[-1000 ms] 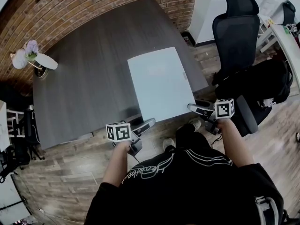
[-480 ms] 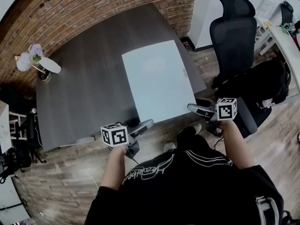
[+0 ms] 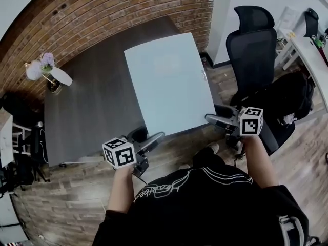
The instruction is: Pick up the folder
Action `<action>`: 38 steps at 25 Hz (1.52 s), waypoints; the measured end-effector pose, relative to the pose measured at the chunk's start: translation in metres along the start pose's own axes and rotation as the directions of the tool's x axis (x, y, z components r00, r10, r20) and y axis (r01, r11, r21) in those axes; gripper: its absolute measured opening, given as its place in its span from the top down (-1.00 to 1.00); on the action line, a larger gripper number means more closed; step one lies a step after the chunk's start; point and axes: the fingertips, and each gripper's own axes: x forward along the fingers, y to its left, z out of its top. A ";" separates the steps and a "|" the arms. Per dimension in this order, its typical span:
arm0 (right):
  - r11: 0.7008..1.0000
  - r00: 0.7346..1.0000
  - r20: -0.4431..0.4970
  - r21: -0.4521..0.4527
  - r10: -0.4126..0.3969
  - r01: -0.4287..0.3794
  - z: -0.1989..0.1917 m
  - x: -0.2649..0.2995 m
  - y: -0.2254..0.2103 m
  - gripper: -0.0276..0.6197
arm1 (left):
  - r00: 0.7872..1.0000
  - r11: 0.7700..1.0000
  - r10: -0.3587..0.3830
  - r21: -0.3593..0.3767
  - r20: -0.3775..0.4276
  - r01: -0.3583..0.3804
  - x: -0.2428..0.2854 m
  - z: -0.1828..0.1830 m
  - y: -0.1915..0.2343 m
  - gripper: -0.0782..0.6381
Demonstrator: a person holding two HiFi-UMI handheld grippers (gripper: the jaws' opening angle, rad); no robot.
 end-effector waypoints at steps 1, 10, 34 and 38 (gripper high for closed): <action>1.000 1.000 0.006 -0.018 0.003 -0.003 0.006 -0.001 0.004 0.10 | 1.000 1.000 0.000 0.009 0.008 0.000 -0.001 0.003 -0.004 -0.15; 0.990 0.999 0.043 -0.142 0.027 -0.021 0.029 -0.010 0.037 0.10 | 0.999 0.995 0.011 0.094 0.043 -0.015 -0.014 0.015 -0.031 -0.15; 0.993 0.998 0.055 -0.114 0.015 -0.009 0.015 -0.009 0.040 0.10 | 0.999 0.989 0.028 0.141 0.022 -0.031 -0.021 0.014 -0.031 -0.15; 0.997 0.999 0.053 -0.079 0.001 0.003 0.005 -0.016 0.039 0.10 | 1.000 0.992 0.016 0.127 0.002 -0.016 -0.017 0.005 -0.034 -0.15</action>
